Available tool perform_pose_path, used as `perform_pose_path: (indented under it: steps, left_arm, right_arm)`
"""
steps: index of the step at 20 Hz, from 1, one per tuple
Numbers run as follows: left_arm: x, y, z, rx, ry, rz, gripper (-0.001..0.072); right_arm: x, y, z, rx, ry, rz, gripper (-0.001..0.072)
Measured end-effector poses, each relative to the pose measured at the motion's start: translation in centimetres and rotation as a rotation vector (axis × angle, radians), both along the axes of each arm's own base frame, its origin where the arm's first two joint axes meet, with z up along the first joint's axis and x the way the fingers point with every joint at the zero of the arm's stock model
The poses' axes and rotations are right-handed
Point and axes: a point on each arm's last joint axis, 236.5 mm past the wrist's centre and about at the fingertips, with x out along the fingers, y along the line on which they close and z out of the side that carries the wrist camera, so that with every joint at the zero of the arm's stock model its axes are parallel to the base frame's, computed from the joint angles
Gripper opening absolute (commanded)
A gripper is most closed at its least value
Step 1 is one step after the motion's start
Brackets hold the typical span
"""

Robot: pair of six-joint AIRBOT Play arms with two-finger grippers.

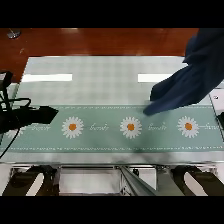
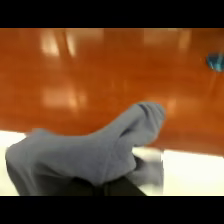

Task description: Fold the shirts.

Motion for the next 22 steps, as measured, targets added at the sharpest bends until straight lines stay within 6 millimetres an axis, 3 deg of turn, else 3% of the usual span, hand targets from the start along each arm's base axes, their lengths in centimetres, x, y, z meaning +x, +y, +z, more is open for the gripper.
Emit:
perform_pose_path:
  steps: [2, 4, 6, 8, 10, 12, 17, 18, 19, 20, 22]
  left_arm:
    - [-0.1, -0.4, 0.2, -0.021, -0.003, -0.002, 0.0704]
    - [0.2, -0.5, 0.3, -0.032, -0.014, 0.002, 0.0704]
    - [0.5, -0.5, 0.3, -0.038, -0.025, 0.01, 0.0704]
    - [0.9, -0.5, -0.1, -0.043, -0.024, 0.019, 0.0704]
    - [1.1, -0.5, -0.9, -0.047, -0.011, 0.025, 0.0704]
    - [1.0, -0.5, -1.8, -0.048, 0.012, 0.028, 0.0704]
    - [0.9, -0.5, -2.8, -0.049, 0.032, 0.032, 0.0705]
    - [0.9, -0.5, -2.8, -0.05, 0.033, 0.034, 0.0704]
    - [0.9, -0.5, -2.8, -0.051, 0.034, 0.035, 0.0704]
    - [0.9, -0.5, -2.9, -0.054, 0.036, 0.039, 0.0705]
    - [1.0, -0.4, -2.9, -0.055, 0.035, 0.042, 0.0705]
  right_arm:
    - [-0.8, 2.4, 3.0, 0.019, -0.077, 0.094, 0.0021]
    - [-1.5, 5.9, 4.4, 0.048, -0.11, 0.228, 0.0021]
    - [-1.8, 10.3, 3.4, 0.059, -0.061, 0.392, 0.0021]
    - [-2.2, 15.6, 0.7, 0.051, 0.043, 0.568, 0.0021]
    - [-2.1, 20.6, -3.6, 0.016, 0.174, 0.699, 0.0021]
    - [-1.5, 24.9, -9.5, -0.03, 0.332, 0.767, 0.0021]
    - [-0.5, 32.3, -27.4, -0.065, 0.73, 0.779, 0.003]
    - [-0.9, 33.5, -30.5, -0.047, 0.799, 0.779, 0.0223]
    - [-1.2, 34.5, -32.7, -0.014, 0.852, 0.778, 0.0635]
    - [-1.4, 35.1, -34.8, 0.01, 0.905, 0.773, 0.0624]
    - [-0.7, 35.0, -36.5, 0.063, 0.955, 0.744, 0.0624]
